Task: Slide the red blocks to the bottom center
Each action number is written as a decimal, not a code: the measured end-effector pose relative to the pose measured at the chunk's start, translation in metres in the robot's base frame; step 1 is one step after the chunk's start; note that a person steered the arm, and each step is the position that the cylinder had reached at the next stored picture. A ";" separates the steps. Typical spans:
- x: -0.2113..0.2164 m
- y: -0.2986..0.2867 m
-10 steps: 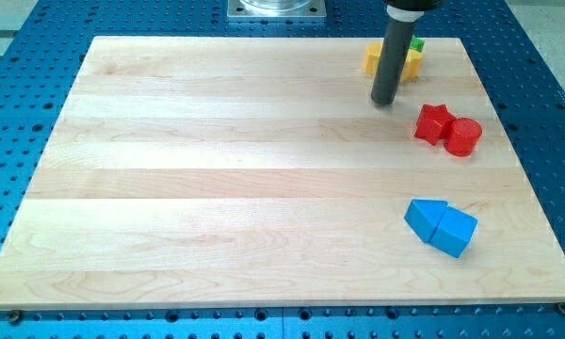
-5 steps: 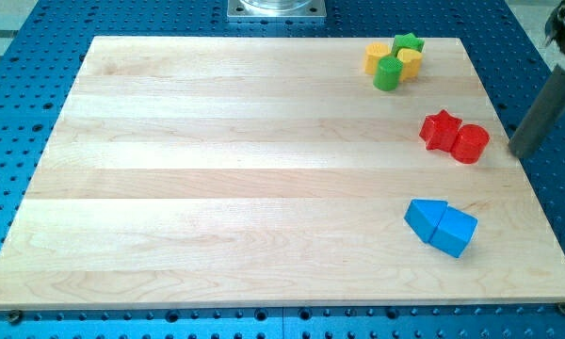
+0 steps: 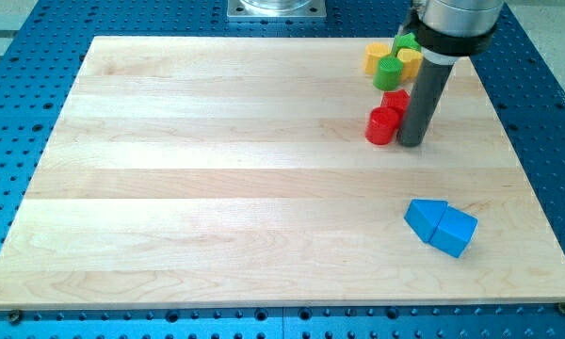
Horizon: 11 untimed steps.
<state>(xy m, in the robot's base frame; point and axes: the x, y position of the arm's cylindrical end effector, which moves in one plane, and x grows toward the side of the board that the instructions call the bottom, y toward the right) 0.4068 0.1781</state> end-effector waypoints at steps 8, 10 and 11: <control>0.079 -0.251; 0.088 -0.202; 0.040 -0.143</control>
<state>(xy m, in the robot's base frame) 0.4472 0.0348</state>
